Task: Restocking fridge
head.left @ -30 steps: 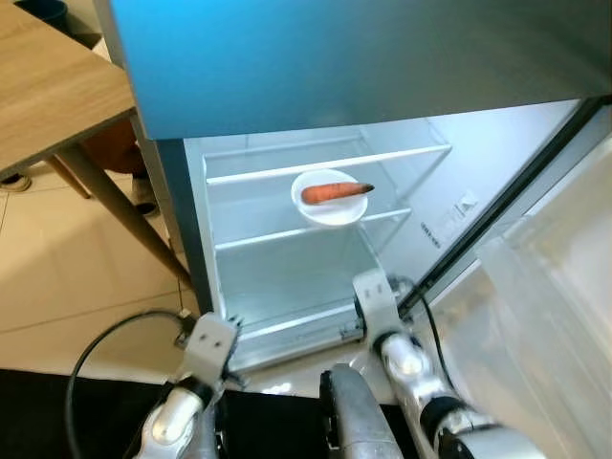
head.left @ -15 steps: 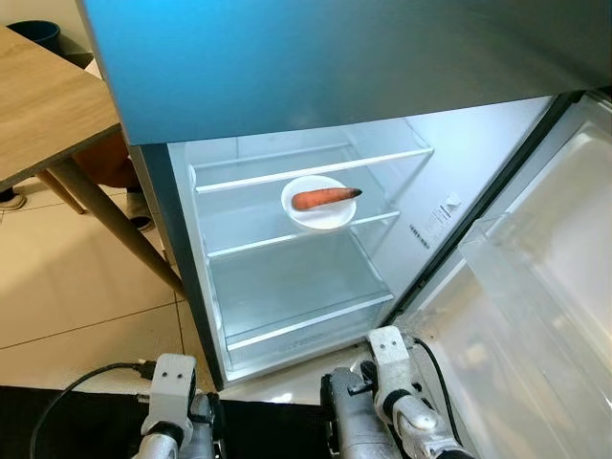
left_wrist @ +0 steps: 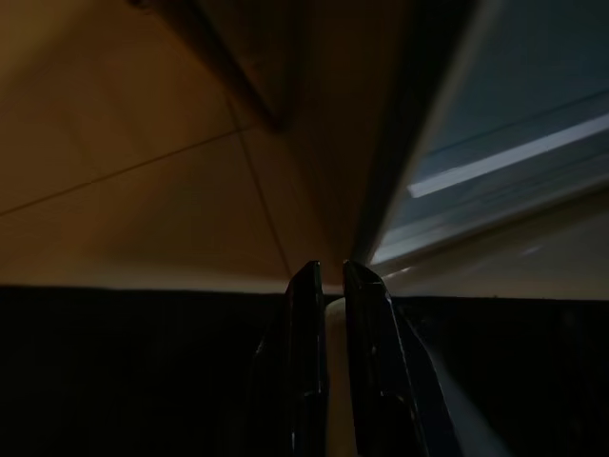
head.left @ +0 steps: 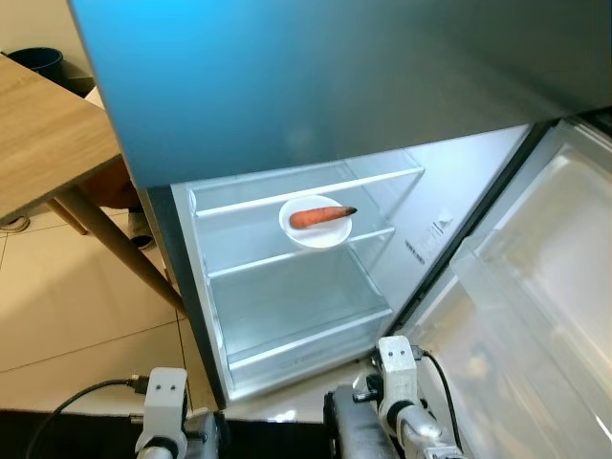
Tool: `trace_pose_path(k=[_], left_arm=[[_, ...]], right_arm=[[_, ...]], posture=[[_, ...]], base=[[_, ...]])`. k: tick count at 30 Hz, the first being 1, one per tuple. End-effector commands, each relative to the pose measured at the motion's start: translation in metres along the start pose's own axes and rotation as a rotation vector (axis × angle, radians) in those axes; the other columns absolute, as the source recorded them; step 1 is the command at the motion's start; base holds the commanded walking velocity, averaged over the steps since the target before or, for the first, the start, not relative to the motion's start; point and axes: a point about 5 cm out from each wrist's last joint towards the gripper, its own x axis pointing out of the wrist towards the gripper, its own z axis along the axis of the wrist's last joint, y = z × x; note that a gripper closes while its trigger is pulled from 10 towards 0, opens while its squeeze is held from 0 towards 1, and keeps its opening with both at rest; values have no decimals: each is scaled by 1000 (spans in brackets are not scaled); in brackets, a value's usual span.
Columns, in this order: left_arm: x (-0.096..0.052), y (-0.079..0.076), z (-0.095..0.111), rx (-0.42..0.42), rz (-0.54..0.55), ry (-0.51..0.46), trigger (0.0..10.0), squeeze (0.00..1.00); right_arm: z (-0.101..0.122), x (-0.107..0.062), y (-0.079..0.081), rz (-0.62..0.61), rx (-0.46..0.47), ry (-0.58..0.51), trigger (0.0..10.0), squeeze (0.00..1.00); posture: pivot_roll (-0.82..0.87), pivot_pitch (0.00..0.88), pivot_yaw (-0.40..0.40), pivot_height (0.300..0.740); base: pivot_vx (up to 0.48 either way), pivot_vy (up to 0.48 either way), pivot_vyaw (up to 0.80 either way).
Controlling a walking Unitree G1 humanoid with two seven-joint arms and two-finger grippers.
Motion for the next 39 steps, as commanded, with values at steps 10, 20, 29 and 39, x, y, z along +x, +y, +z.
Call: trace_pose_path(k=[10, 20, 29, 39], left_arm=[[-8, 17, -20, -37, 100, 97, 10000, 0], [-11, 23, -28, -27, 99, 137, 10000, 0], [-12, 19, -32, -24, 85, 171, 10000, 0], [-13, 21, -29, -18, 81, 135, 10000, 0]], right_arm=[[-16, -5, -2, 16, 23, 57, 10000, 0], [-21, -8, -4, 5, 32, 72, 10000, 0], [-22, -8, -2, 23, 38, 69, 10000, 0], [-22, -8, -3, 2, 36, 68, 10000, 0]], posture=[[-49, 93, -59, 672], [-43, 94, -52, 672], [-37, 92, -49, 672], [-35, 93, -45, 691]], base=[[0, 0, 0], [0, 0, 0], [0, 0, 0], [0, 0, 0]])
